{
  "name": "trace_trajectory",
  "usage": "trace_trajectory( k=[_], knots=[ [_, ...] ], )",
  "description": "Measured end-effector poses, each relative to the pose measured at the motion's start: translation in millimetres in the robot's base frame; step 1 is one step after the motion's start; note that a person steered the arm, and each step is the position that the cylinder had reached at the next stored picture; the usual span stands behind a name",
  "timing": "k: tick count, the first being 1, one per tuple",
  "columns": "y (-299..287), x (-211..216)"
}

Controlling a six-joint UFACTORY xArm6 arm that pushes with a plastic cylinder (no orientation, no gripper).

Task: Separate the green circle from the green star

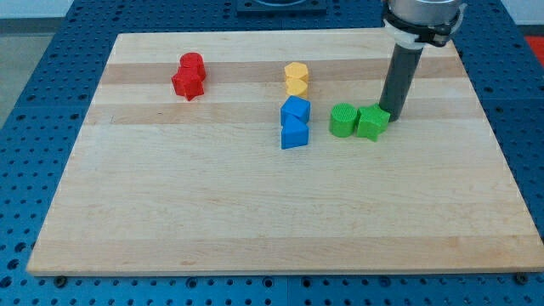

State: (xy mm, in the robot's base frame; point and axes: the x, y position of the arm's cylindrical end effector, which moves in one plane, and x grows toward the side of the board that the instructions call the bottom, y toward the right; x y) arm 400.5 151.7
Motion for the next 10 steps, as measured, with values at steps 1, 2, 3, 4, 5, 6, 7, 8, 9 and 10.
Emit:
trace_trajectory(
  k=[1,2,3,4,5,6,7,8,9,10],
  knots=[
    [-1,-1],
    [-1,-14],
    [-4,-25],
    [-21,-25],
    [-52,-25],
    [-64,-23],
    [-64,-17],
    [-64,-5],
    [-64,10],
    [-58,26]
  ],
)
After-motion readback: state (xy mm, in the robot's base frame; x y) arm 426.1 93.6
